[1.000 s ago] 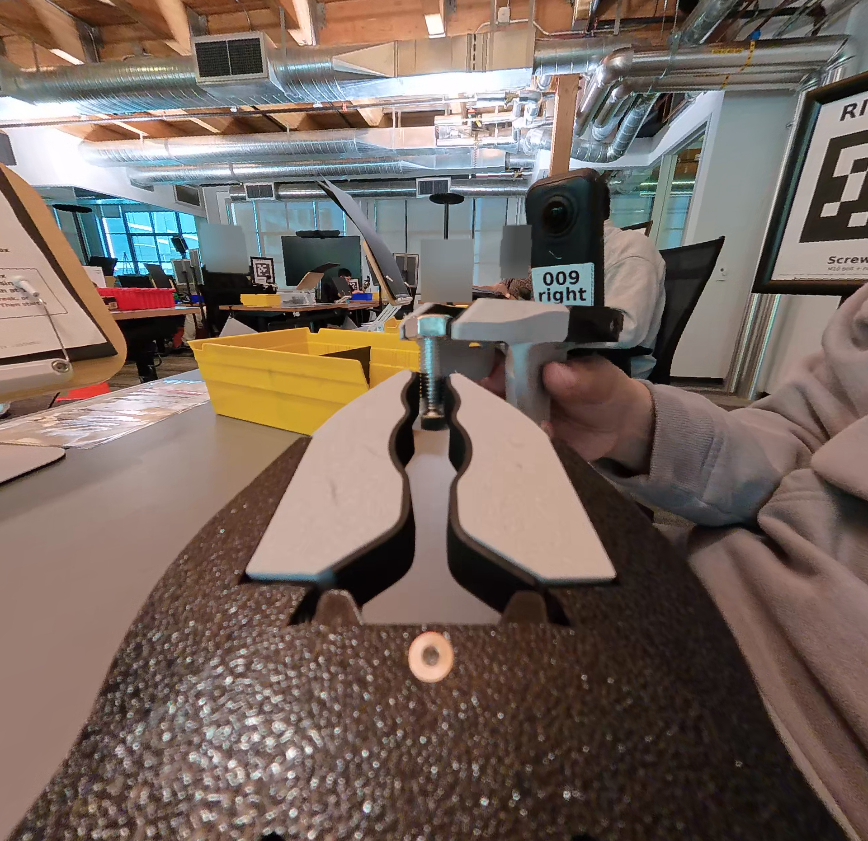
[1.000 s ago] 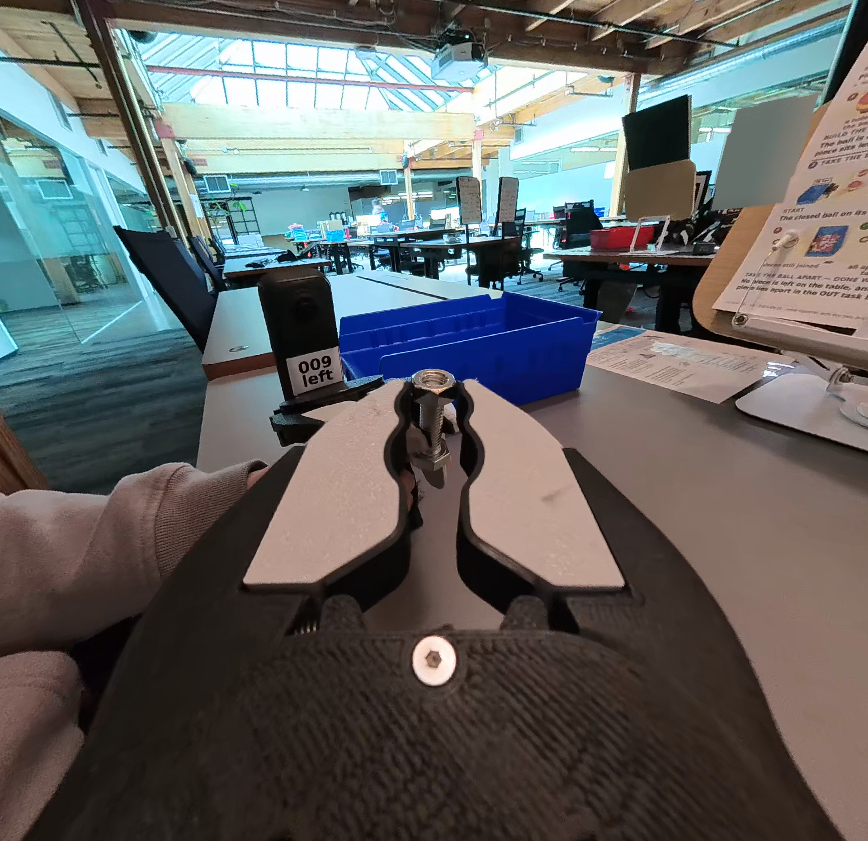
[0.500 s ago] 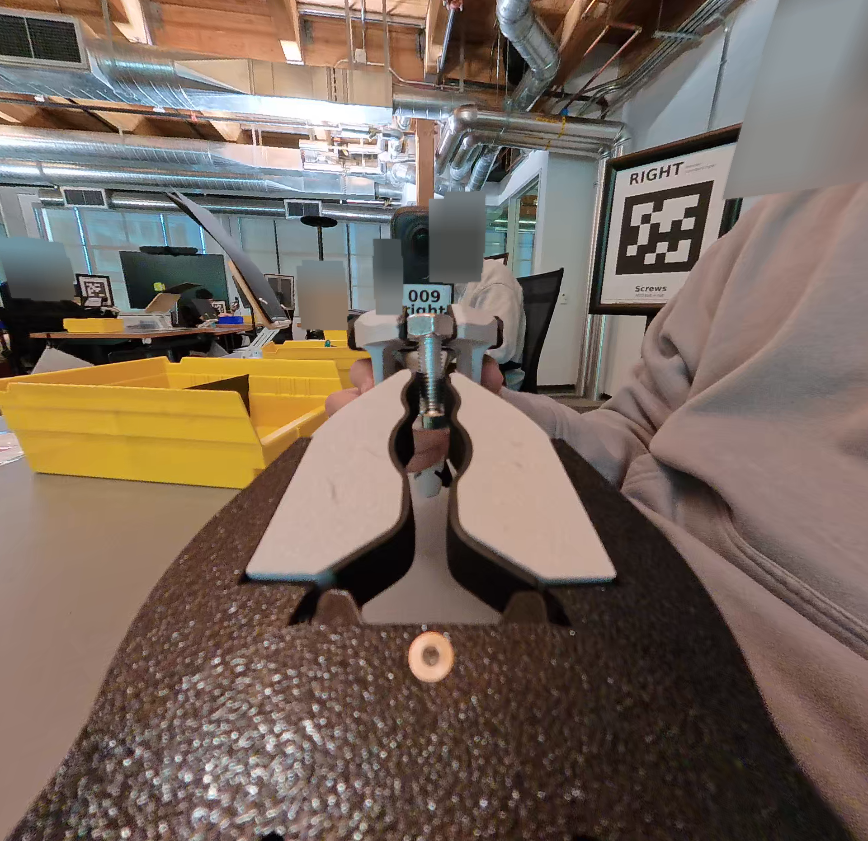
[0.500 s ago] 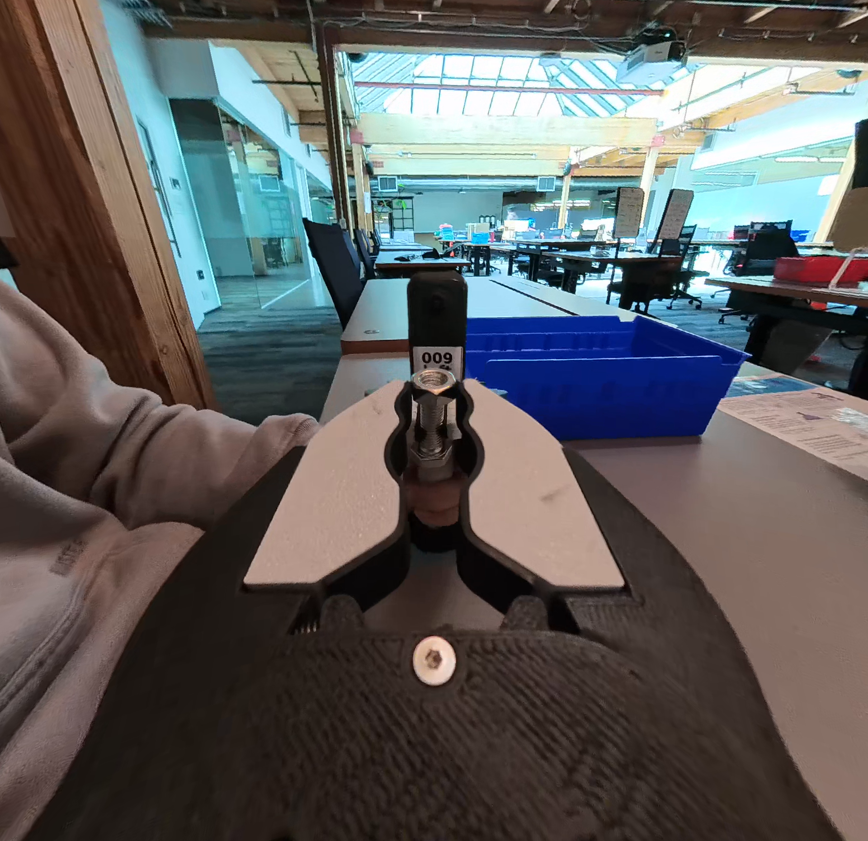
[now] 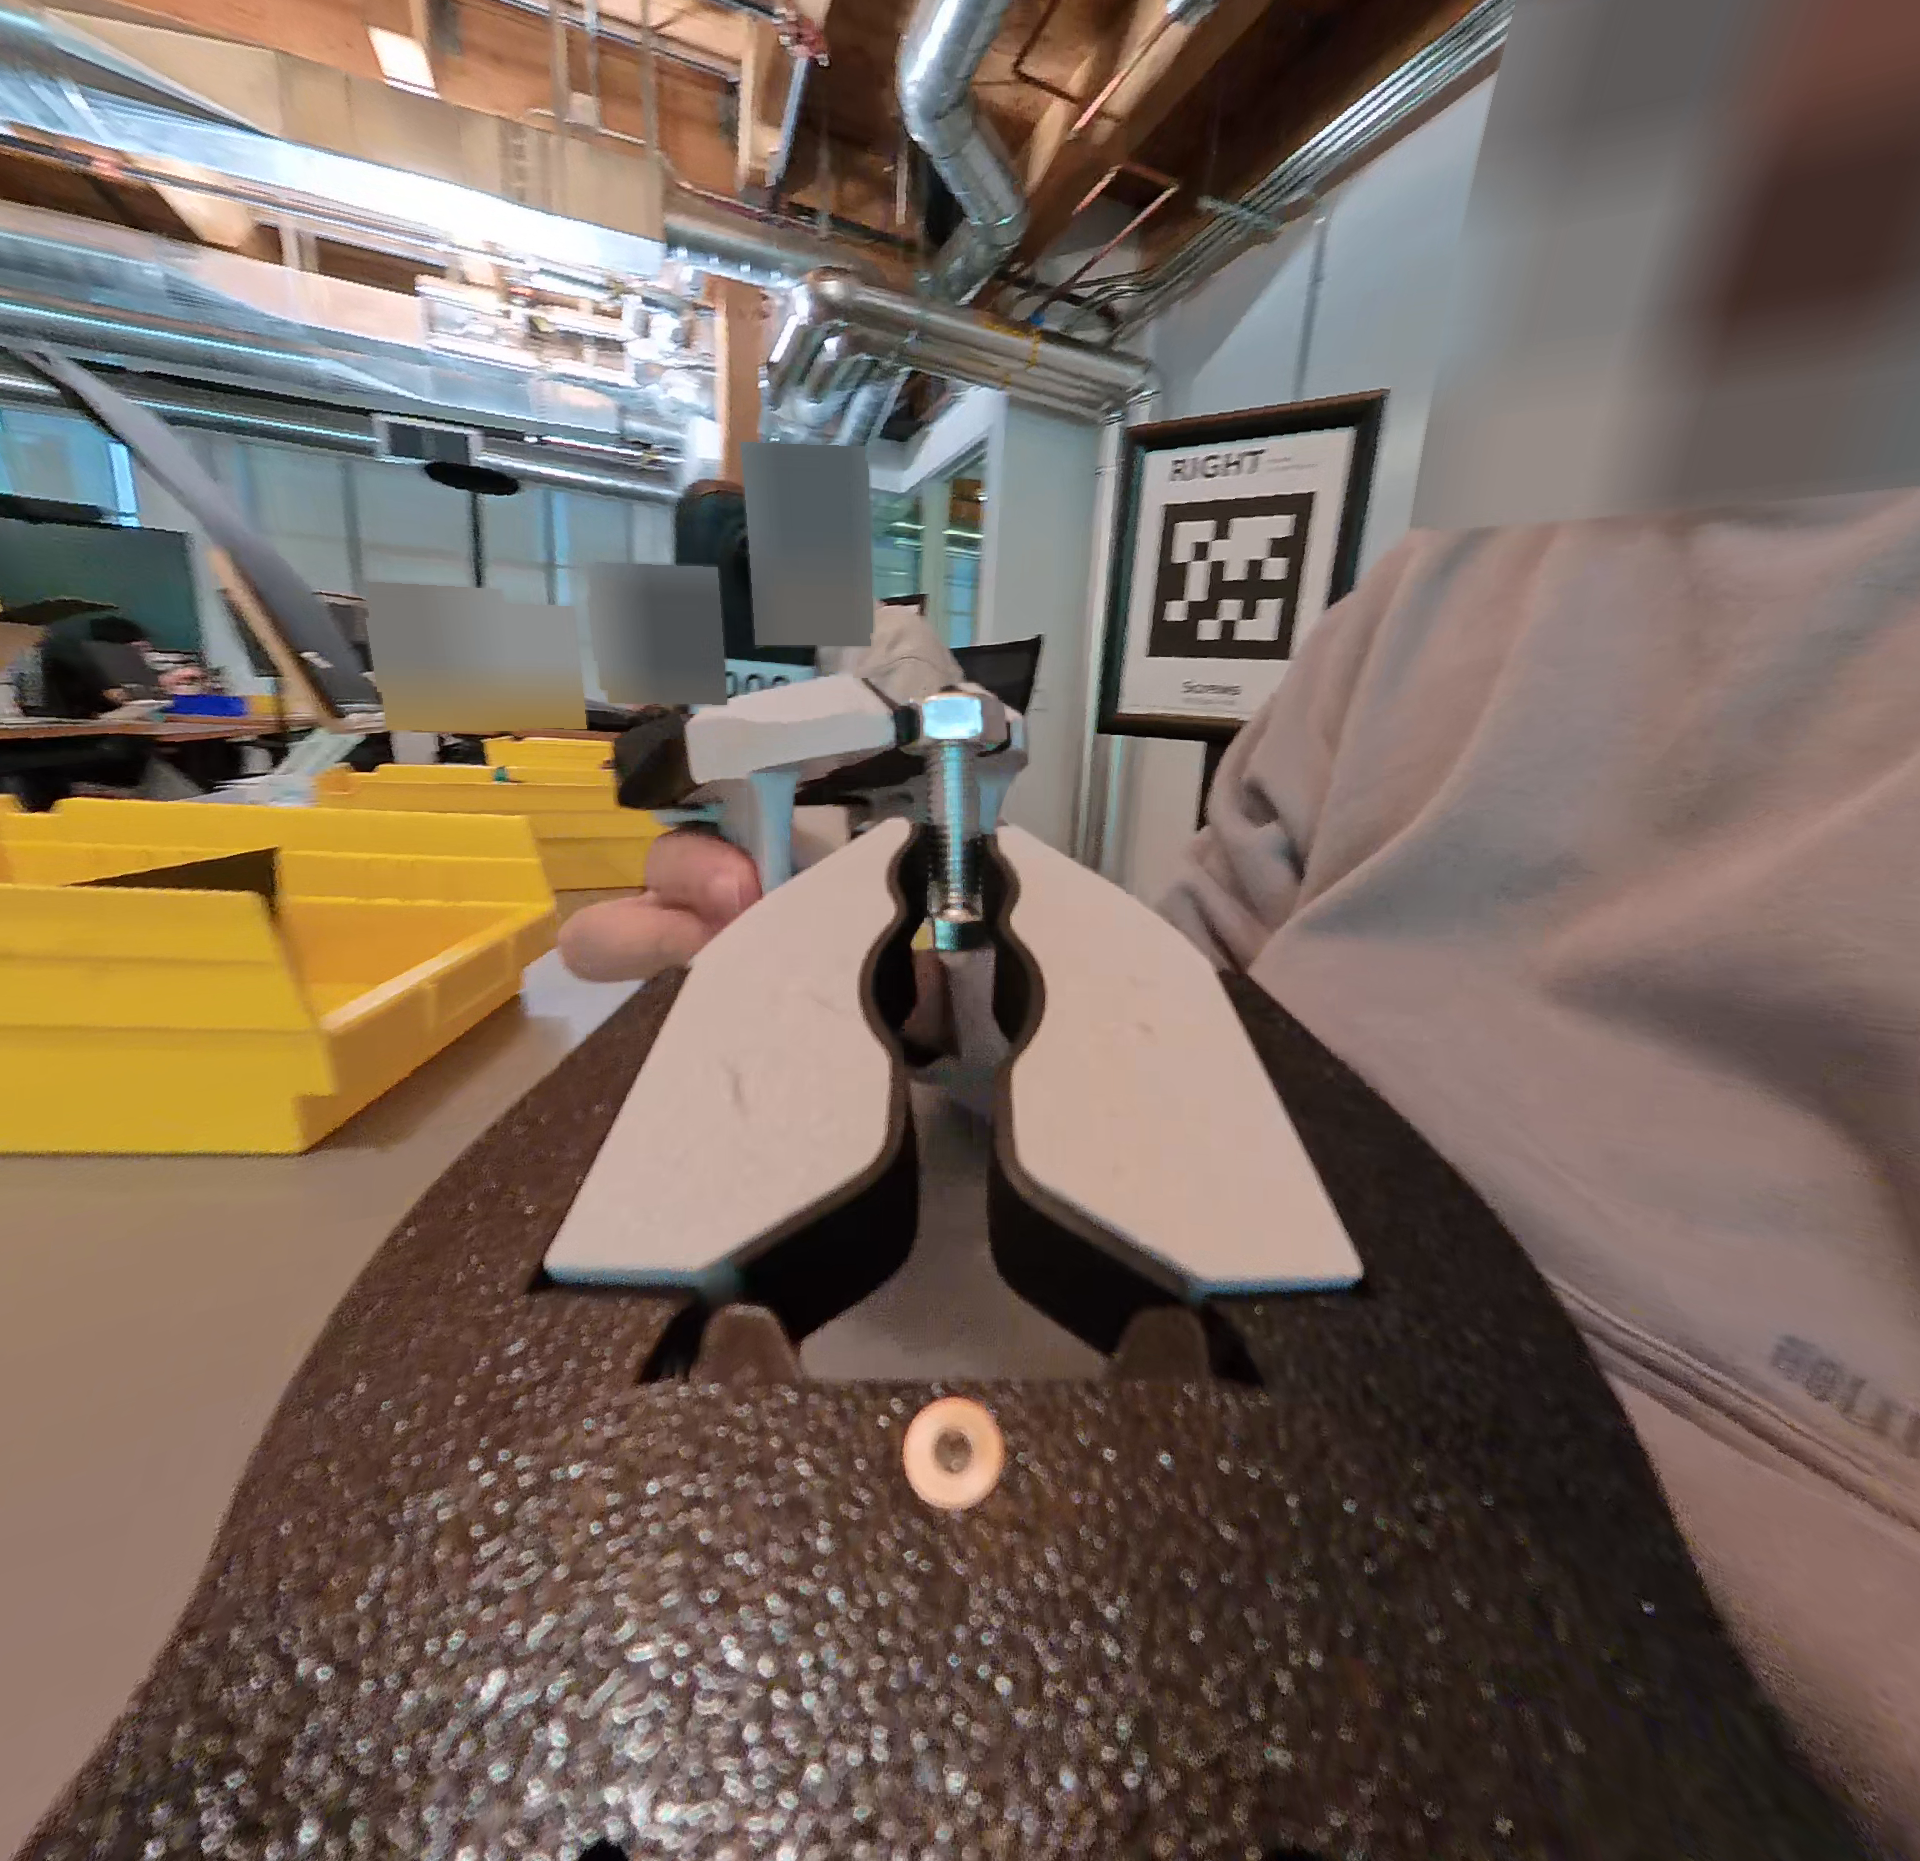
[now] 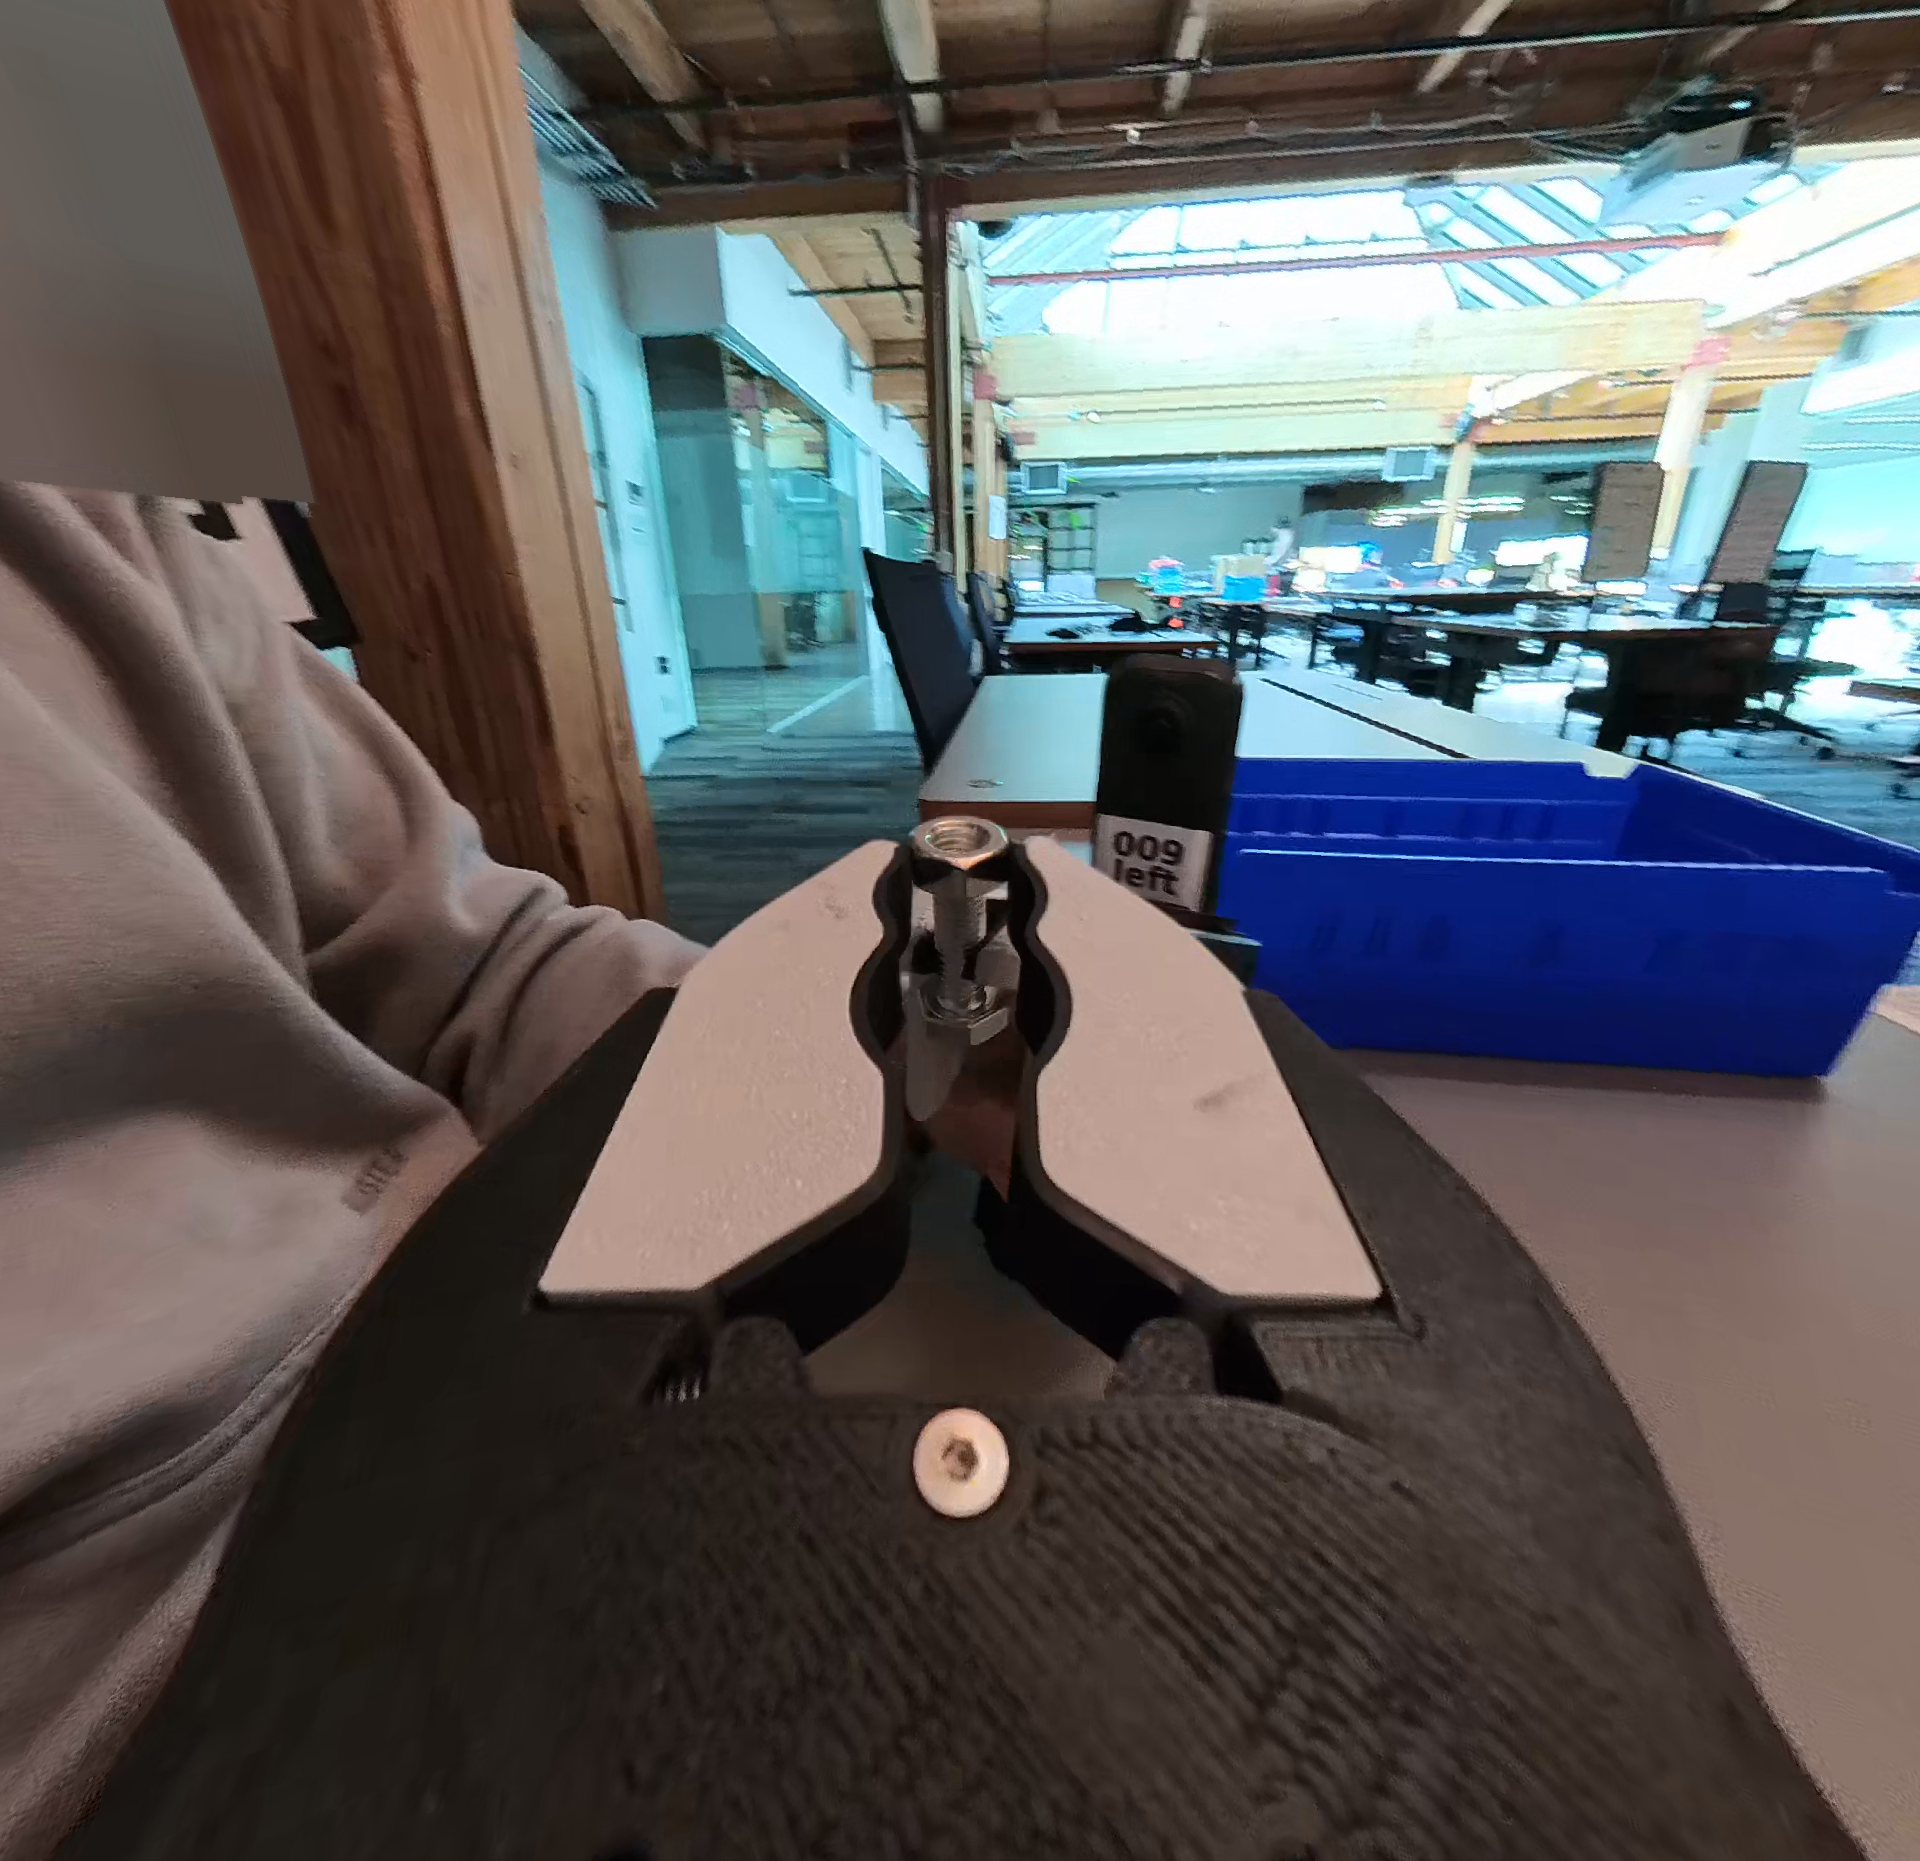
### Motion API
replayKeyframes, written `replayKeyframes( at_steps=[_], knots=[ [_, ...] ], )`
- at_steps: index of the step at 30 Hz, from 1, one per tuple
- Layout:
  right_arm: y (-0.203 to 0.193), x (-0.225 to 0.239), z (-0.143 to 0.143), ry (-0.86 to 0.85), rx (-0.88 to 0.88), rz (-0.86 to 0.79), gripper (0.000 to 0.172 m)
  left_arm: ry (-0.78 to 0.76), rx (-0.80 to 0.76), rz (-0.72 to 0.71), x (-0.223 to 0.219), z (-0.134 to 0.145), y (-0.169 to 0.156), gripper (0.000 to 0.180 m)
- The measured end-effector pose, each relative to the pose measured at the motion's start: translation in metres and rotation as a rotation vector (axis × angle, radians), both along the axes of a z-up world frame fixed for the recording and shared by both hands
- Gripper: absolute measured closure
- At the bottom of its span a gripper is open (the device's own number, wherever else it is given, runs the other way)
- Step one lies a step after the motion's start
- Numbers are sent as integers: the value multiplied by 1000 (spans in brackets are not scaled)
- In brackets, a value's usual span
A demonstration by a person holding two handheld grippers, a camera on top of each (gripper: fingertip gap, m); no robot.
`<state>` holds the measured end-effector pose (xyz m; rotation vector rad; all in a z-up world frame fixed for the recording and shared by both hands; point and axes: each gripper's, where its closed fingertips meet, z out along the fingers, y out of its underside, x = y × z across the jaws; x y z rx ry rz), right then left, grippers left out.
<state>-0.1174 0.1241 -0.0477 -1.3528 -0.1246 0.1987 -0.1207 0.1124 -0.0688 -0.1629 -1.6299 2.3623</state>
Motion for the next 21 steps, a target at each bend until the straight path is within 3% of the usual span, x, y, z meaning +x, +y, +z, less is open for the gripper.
replayKeyframes(
  at_steps=[9, 11, 18, 21],
  knots=[
    [-1, -34, 2, 31, 40, 244, 155, 20, 22, -288, -35, 1, 0, 172],
    [0, -35, 2, 36, 48, 250, 155, 14, 17, -291, -36, 1, 0, 172],
    [1, 2, -2, 13, 27, -21, 154, -26, 26, 48, 3, -2, -3, 172],
    [1, 28, -7, -4, -12, -213, 122, -39, 55, 253, 27, -7, -2, 172]
  ],
)
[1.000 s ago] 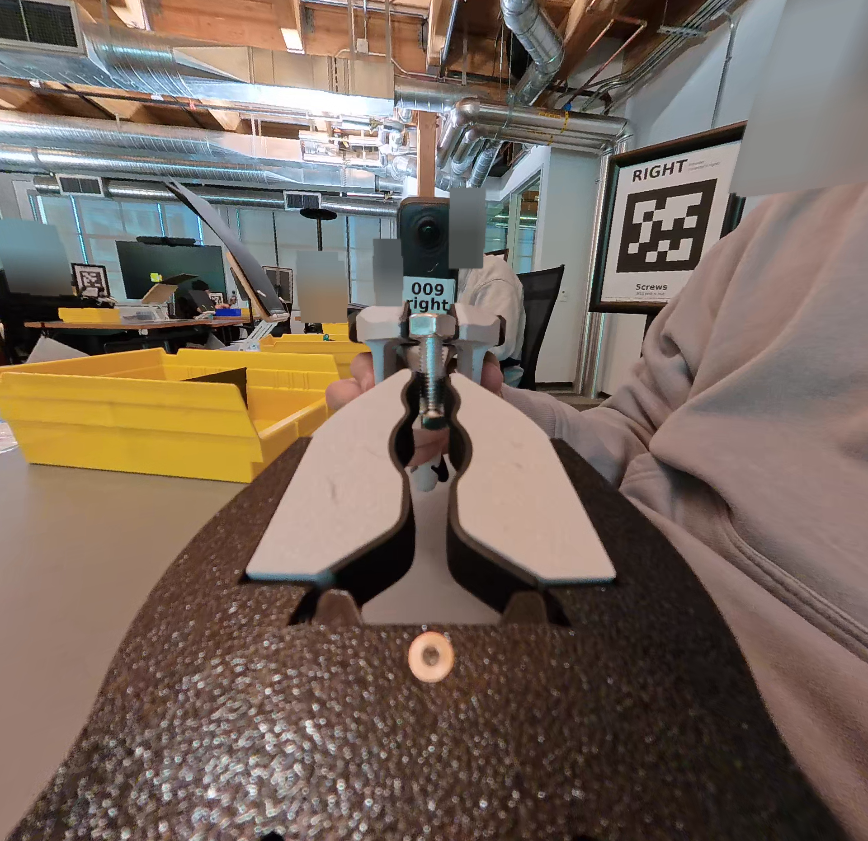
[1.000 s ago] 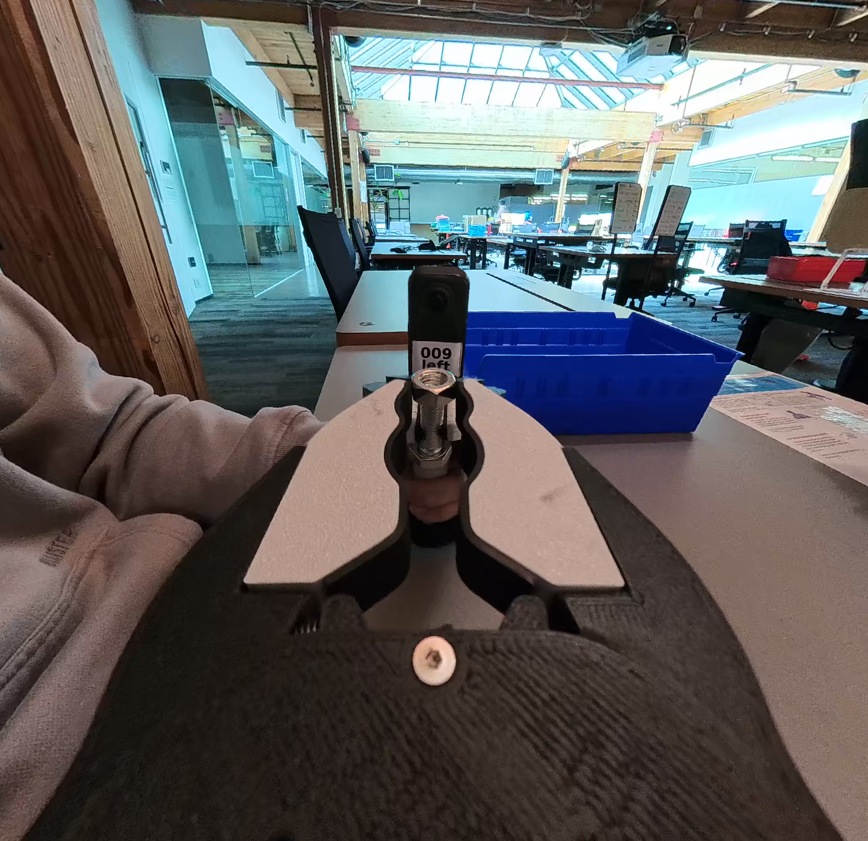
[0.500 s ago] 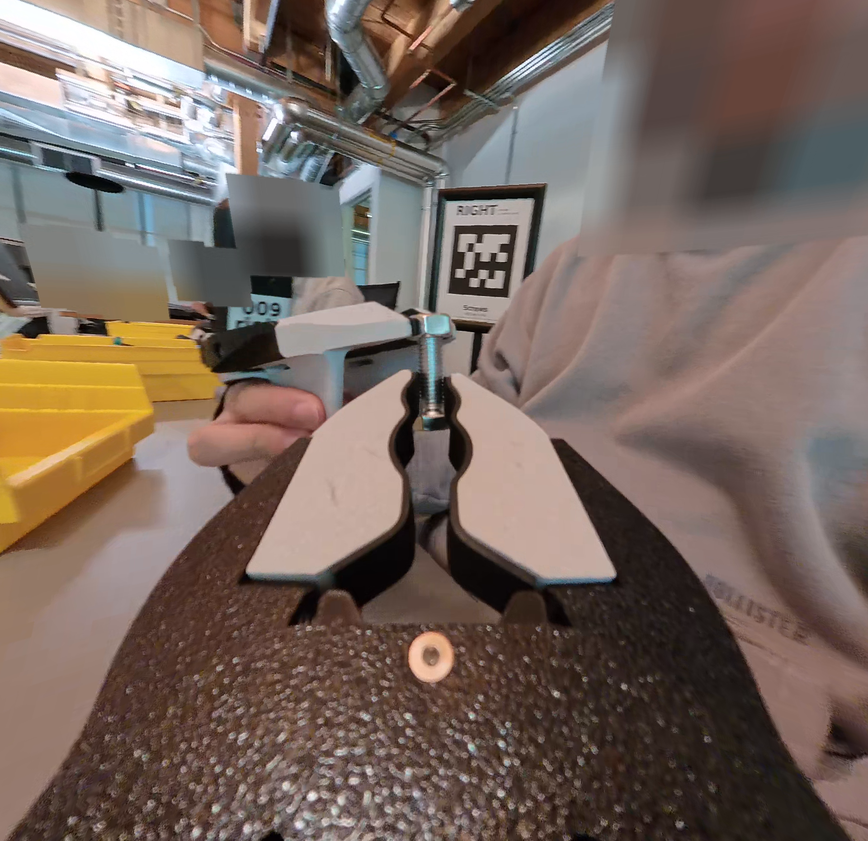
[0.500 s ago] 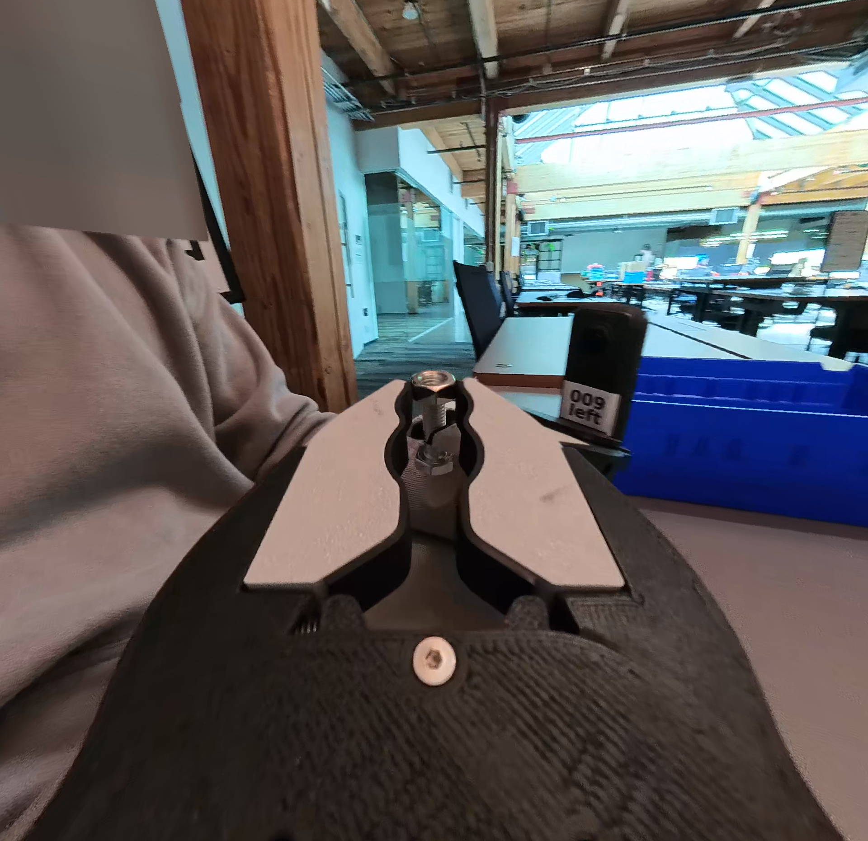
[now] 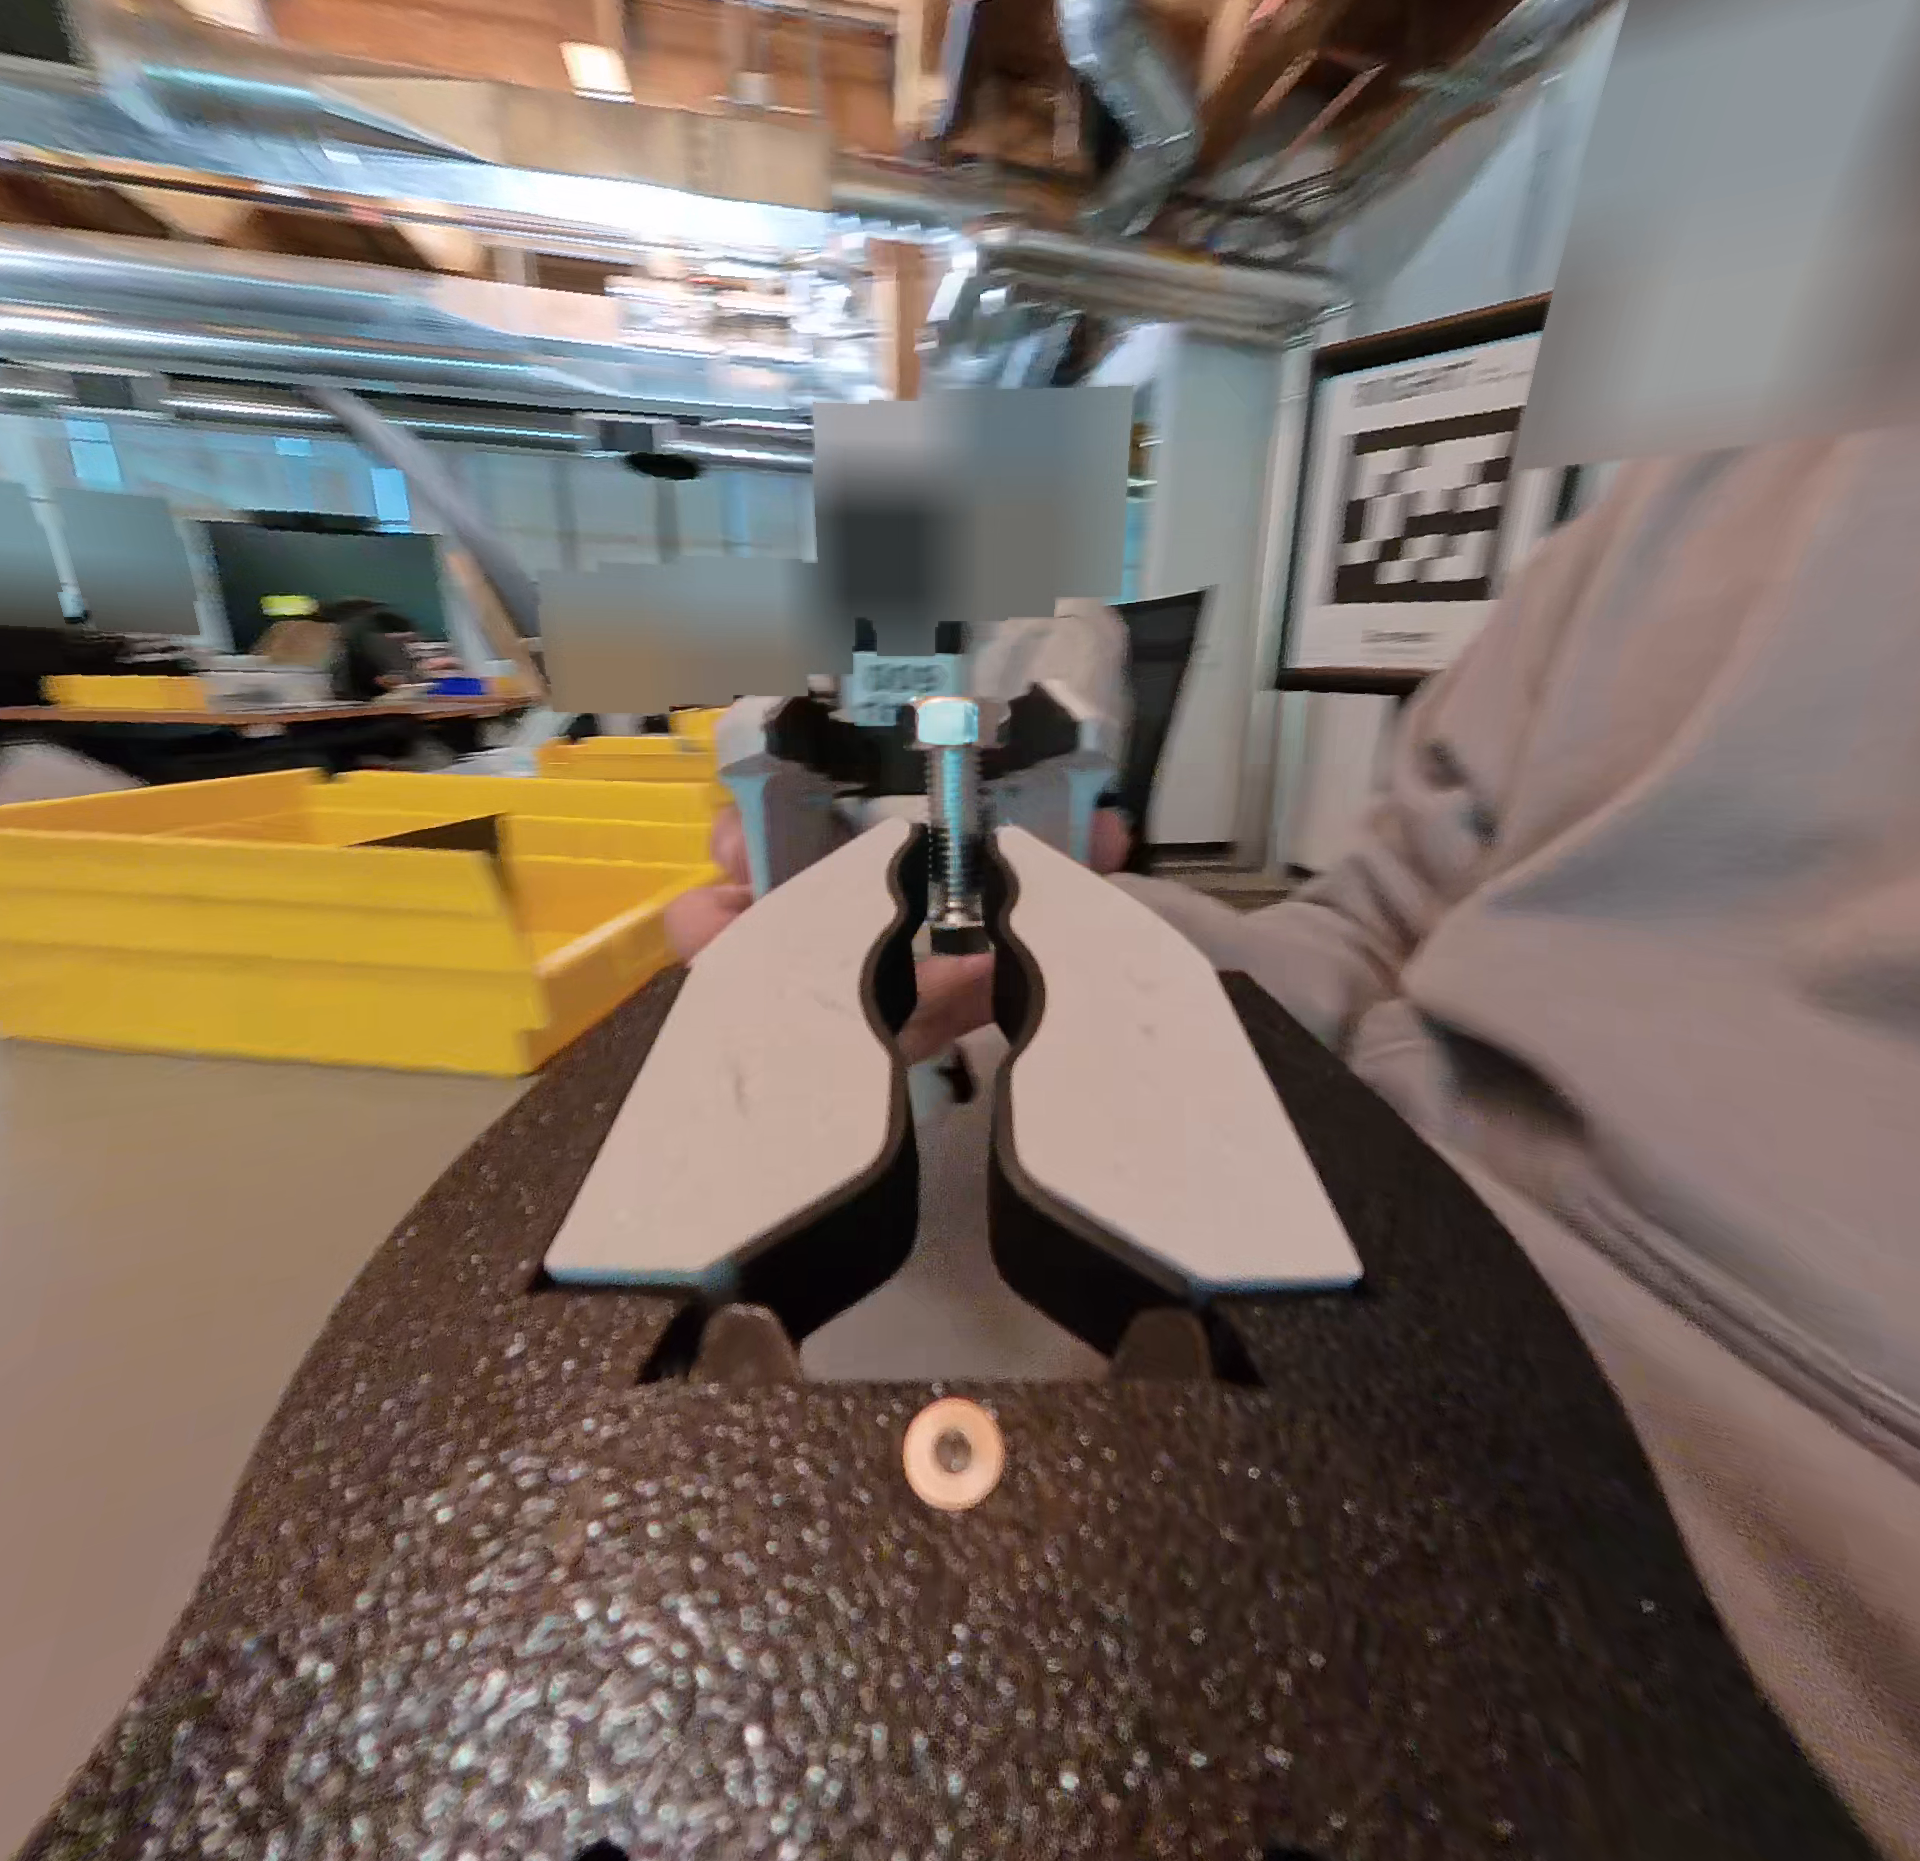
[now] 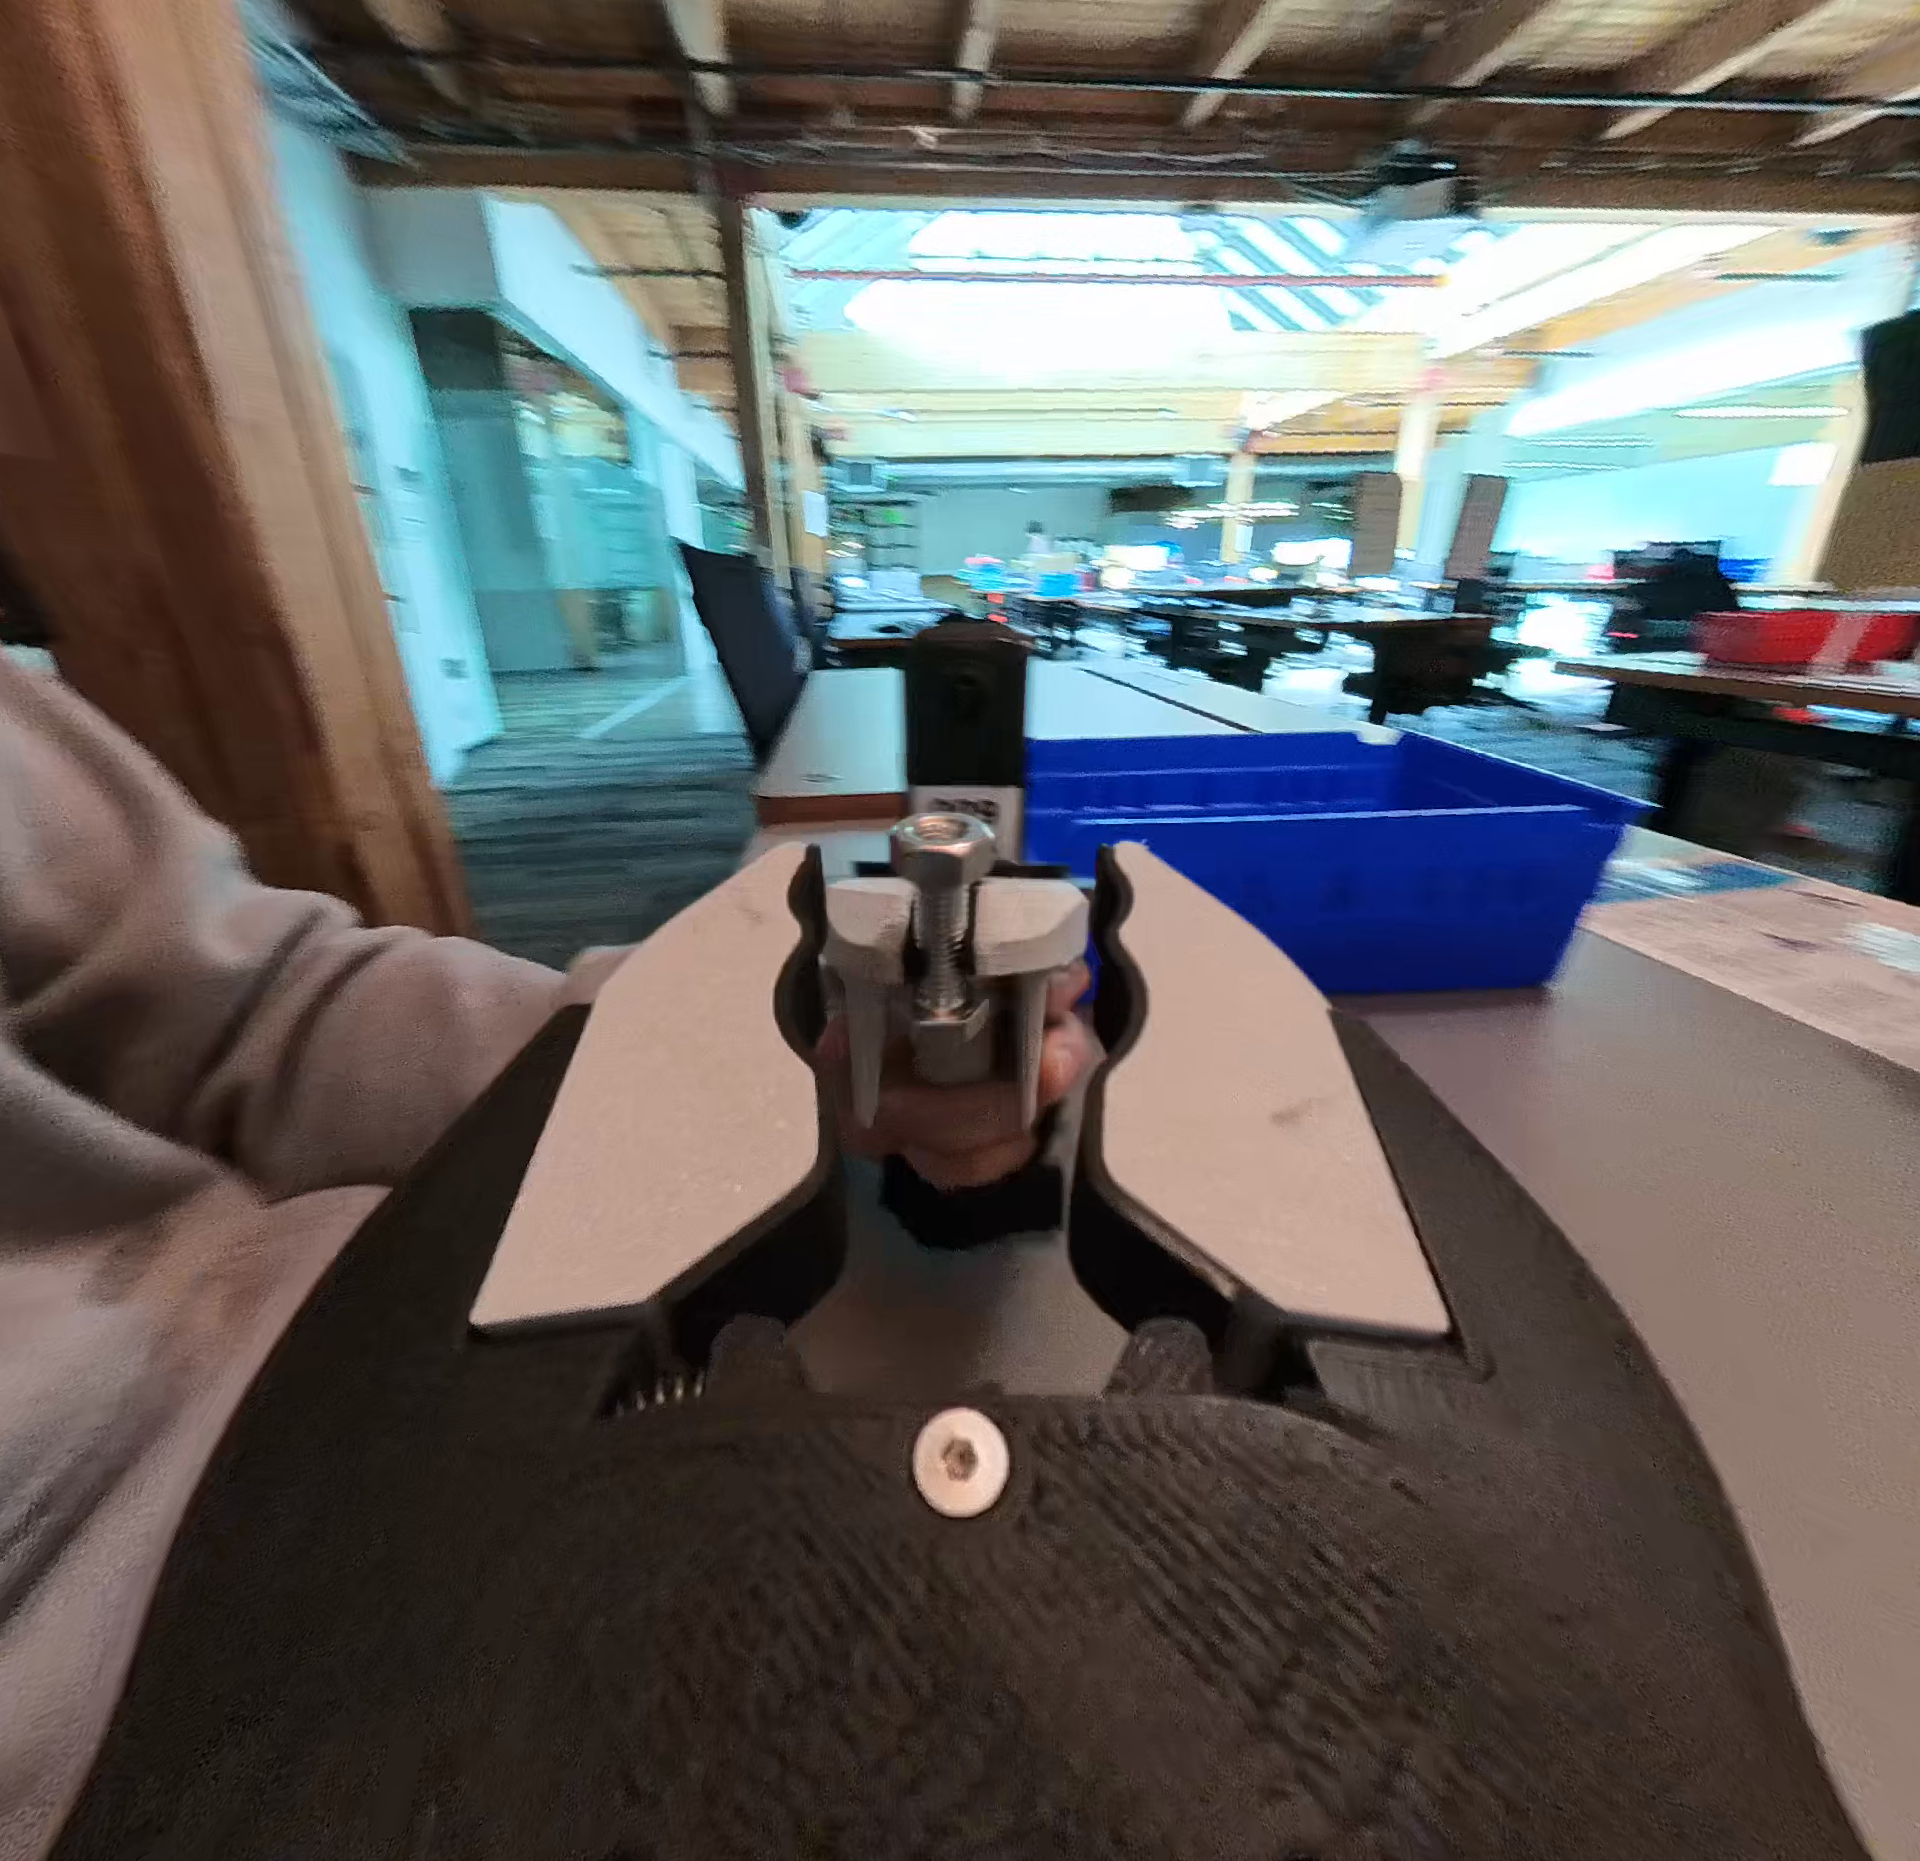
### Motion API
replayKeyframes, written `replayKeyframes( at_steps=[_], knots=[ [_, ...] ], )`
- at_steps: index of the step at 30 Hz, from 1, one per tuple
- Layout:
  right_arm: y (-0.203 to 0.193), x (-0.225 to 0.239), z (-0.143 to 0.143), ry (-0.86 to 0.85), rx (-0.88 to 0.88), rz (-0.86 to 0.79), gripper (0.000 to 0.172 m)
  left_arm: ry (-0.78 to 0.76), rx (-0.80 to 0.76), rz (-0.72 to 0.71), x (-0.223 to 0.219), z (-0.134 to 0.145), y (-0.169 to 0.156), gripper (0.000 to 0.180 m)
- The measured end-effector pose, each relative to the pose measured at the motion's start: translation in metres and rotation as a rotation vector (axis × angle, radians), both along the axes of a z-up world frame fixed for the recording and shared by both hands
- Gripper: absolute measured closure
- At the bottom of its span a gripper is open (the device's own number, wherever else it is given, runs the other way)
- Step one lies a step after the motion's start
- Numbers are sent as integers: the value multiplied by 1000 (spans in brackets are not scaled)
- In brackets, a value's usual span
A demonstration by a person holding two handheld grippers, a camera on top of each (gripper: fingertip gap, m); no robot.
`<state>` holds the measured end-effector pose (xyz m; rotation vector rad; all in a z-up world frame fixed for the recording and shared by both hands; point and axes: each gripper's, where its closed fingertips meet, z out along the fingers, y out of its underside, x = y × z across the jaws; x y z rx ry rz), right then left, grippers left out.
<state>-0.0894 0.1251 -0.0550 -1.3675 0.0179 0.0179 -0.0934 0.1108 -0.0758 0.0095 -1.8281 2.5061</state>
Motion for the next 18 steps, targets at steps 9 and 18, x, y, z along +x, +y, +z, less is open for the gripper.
replayKeyframes(
  at_steps=[9, 18],
  knots=[
    [14, 39, -11, -6, -115, -403, 135, -27, 66, 399, 44, -10, 17, 172],
    [18, 42, -14, 22, -104, -472, 155, -24, 73, 410, 45, -11, 17, 172]
  ],
)
